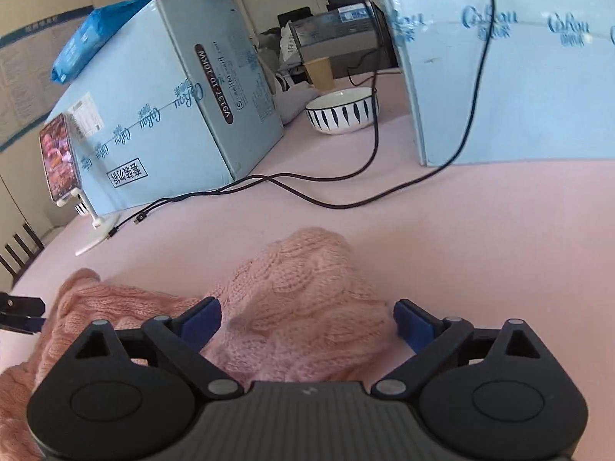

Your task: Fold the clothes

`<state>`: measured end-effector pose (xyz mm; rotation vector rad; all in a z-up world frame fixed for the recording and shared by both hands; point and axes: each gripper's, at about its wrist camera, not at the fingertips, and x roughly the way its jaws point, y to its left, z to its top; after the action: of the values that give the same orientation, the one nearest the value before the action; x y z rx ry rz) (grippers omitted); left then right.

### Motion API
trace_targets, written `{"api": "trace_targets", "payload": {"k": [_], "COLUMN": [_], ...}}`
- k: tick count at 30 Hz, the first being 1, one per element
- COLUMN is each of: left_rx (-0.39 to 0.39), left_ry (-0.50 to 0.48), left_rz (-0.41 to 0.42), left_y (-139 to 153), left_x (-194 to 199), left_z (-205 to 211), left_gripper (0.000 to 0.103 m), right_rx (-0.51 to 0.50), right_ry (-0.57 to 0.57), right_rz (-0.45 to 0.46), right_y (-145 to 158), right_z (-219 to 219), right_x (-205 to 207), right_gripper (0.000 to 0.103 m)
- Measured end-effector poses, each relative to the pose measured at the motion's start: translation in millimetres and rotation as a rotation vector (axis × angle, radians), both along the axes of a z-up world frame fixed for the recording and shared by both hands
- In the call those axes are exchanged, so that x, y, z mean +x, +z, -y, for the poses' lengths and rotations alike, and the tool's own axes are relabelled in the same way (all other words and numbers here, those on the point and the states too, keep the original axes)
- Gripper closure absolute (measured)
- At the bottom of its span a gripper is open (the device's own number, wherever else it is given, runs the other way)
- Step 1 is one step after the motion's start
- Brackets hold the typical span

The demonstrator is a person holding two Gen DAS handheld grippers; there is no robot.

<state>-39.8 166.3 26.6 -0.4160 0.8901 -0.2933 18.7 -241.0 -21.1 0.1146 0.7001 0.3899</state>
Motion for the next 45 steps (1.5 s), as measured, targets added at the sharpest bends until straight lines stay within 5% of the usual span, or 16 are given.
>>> {"api": "trace_targets", "payload": {"k": [2, 3, 5, 6, 11, 20, 23, 25, 28, 31, 34, 35, 36, 38, 42, 45], "left_rx": [0.072, 0.086, 0.08, 0.071, -0.021, 0.014, -0.03, -0.019, 0.0, -0.008, -0.074, -0.094, -0.114, -0.129, -0.119, -0.03], "left_ry": [-0.027, -0.038, -0.031, -0.022, 0.045, 0.032, -0.004, -0.029, -0.09, -0.155, -0.199, -0.214, -0.229, -0.231, -0.176, -0.215], "left_rz": [0.018, 0.025, 0.011, 0.0, -0.01, 0.377, 0.526, 0.528, 0.392, 0.242, 0.18, 0.203, 0.225, 0.291, 0.409, 0.288], "left_y": [1, 1, 1, 0, 12, 122, 137, 134, 96, 44, 23, 26, 28, 39, 80, 86], "left_x": [-2, -2, -1, 1, 8, -8, -34, -50, -74, -99, -120, -125, -129, -137, -134, -108], "left_z": [15, 19, 22, 22, 6, 25, 31, 37, 44, 44, 34, 31, 27, 19, 8, 23], "left_gripper": [0.013, 0.034, 0.071, 0.078, 0.085, 0.085, 0.085, 0.085, 0.085, 0.084, 0.053, 0.029, 0.018, 0.015, 0.008, 0.002], "right_rx": [-0.059, -0.045, 0.077, 0.115, 0.256, 0.32, 0.362, 0.41, 0.428, 0.302, 0.257, 0.268, 0.285, 0.373, 0.61, 0.612], "right_ry": [-0.005, -0.005, -0.026, -0.041, -0.163, -0.225, -0.225, -0.215, -0.176, -0.137, -0.071, -0.047, -0.046, -0.078, -0.113, -0.15], "right_rz": [0.025, 0.023, -0.031, -0.047, 0.023, 0.4, 0.583, 0.622, 0.502, 0.337, 0.254, 0.246, 0.261, 0.347, 0.374, 0.313], "right_y": [1, 3, 3, 3, 20, 107, 126, 123, 90, 36, 8, 3, 4, 17, 39, 47], "right_z": [-10, -8, 5, 11, 52, 115, 135, 150, 166, 166, 166, 168, 170, 183, 214, 221], "right_x": [-1, -4, 0, 1, -9, -74, -116, -144, -175, -205, -237, -248, -256, -268, -265, -253], "right_gripper": [0.059, 0.073, 0.08, 0.083, 0.086, 0.086, 0.086, 0.085, 0.083, 0.077, 0.061, 0.044, 0.019, 0.002, 0.002, 0.002]}}
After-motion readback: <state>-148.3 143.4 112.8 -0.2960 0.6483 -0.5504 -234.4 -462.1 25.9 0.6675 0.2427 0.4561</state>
